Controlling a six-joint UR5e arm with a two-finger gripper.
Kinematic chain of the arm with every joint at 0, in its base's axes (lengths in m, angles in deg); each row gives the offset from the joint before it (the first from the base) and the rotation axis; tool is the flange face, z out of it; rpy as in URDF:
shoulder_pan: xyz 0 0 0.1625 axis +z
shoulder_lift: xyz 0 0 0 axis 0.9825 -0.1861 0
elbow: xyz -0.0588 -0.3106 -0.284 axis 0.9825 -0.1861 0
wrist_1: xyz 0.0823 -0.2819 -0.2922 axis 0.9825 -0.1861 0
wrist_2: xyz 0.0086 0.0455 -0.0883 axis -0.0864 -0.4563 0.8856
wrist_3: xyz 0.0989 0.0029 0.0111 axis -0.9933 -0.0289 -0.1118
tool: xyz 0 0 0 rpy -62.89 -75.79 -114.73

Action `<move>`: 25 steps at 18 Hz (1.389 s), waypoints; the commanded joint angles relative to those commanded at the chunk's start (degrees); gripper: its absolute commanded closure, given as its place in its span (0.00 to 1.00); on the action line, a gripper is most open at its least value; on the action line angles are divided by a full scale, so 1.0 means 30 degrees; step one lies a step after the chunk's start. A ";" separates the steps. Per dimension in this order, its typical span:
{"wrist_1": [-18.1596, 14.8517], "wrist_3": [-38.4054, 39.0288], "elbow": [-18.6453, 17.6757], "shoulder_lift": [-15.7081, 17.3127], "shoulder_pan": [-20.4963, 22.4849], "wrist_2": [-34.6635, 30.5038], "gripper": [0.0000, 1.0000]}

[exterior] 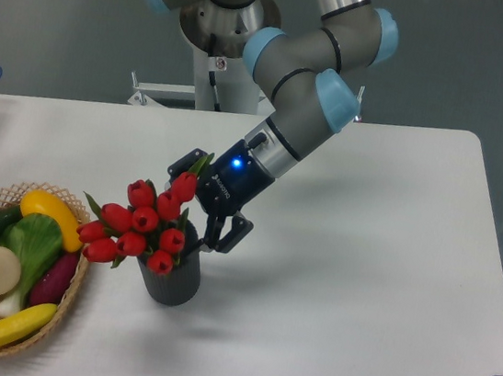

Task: Pick up the flowers from the vase
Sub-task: 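Lower the open gripper to the tulip stems at the vase rim and close, then lift the gripped red tulips straight up out of the grey vase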

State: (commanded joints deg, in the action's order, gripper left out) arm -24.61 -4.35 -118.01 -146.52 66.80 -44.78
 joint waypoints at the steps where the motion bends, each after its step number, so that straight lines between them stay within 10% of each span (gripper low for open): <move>1: 0.0000 0.0000 0.0000 -0.0029 -0.0116 0.0000 0.00; 8: 0.0000 0.0059 0.0468 -0.0498 -0.0469 0.0233 0.02; 18: 0.0000 0.0117 0.0674 -0.0616 -0.0410 0.0469 0.55; 25: 0.0000 0.0643 0.0732 -0.0528 -0.0118 0.1023 0.60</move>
State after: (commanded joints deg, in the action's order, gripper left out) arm -24.61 -2.42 -115.82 -148.11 66.45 -41.71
